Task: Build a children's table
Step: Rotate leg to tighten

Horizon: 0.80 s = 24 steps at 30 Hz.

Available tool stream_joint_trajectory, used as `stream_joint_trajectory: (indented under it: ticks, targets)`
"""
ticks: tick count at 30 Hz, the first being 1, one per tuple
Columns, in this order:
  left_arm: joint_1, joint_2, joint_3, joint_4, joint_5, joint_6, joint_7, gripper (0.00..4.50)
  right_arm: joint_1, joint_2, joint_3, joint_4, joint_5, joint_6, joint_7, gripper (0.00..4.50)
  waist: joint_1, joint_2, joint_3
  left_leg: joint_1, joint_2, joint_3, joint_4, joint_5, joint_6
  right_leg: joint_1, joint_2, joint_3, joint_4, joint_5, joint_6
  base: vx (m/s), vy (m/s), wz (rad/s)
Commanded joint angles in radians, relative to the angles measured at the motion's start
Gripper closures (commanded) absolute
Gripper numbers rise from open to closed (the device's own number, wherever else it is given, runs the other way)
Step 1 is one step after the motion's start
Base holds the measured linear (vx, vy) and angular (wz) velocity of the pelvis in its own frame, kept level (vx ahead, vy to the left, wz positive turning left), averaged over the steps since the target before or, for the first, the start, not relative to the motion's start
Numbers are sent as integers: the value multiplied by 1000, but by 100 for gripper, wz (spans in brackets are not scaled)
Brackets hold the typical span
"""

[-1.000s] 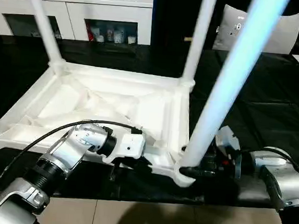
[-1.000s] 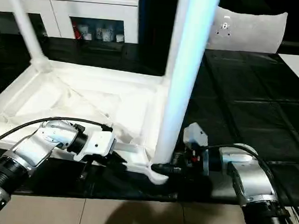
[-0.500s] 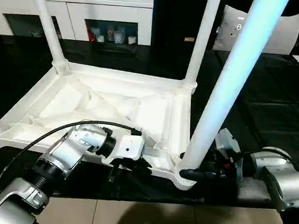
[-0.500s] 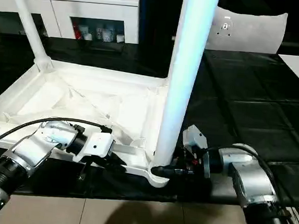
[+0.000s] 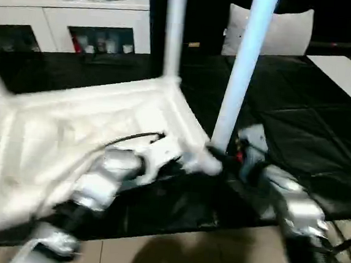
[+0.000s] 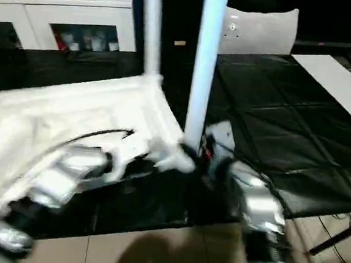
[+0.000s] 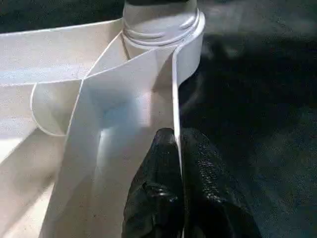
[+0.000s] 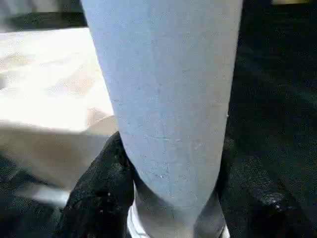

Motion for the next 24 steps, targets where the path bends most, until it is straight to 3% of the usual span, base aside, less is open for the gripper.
stream_joint_trajectory:
  ticks: [1, 4, 5, 8, 9, 17, 20, 21, 24]
  targets:
    - [-36, -88, -49, -48, -35, -21, 31, 450, -21, 63, 33, 78, -19, 23, -106, 254, 2, -6, -52, -17, -9, 8, -70, -264, 47, 50, -41, 19, -107, -598, -36, 0, 0, 0]
    - [-49, -109, -57, -36, -10, -19, 74, 450, -32, 87, 18, 105, -9, -19, -129, 254, 2, -5, -57, -21, -5, 7, -73, -246, 65, 55, -43, 24, -100, -540, -52, 0, 0, 0]
    - [-50, -110, -62, -37, -7, -18, 75, 450, -32, 92, 13, 106, -2, -31, -125, 198, 4, -3, -59, -23, -3, 8, -74, -228, 72, 57, -43, 28, -94, -500, -67, 0, 0, 0]
    - [-39, -85, -62, -57, -10, -11, 51, 450, -22, 88, -1, 76, 28, -28, -84, 178, 7, -1, -61, -25, 2, 8, -77, -204, 81, 62, -43, 34, -83, -425, -102, 0, 0, 0]
    - [-37, -82, -58, -60, 0, -4, 53, 450, -20, 90, -5, 72, 22, -29, -80, 166, 11, 1, -63, -25, 4, 9, -76, -177, 86, 64, -44, 38, -74, -370, -128, 0, 0, 0]
    - [-34, 28, -45, -11, 13, -110, -15, 450, 26, -40, 13, 32, 45, -98, 122, 97, 33, 4, -71, -27, 7, 11, -69, -91, 114, 73, -44, 45, -50, -205, -191, 0, 0, 0]
    - [-36, 61, -40, 12, 10, -142, -44, 450, 46, -93, 8, 6, 73, -107, 220, 75, 39, 6, -69, -26, 9, 13, -69, -108, 123, 72, -44, 45, -54, -215, -194, 0, 0, 0]
    - [-41, 94, -39, 39, 3, -185, -84, 450, 66, -159, 13, -19, 86, -112, 316, 55, 43, 5, -66, -26, 8, 14, -69, -130, 126, 70, -43, 43, -58, -245, -190, 0, 0, 0]
    - [-47, 130, -42, 58, -24, -249, -163, 450, 90, -252, 36, -54, 95, -109, 441, 49, 55, 4, -64, -22, 10, 13, -72, -155, 117, 69, -44, 44, -62, -292, -173, 0, 0, 0]
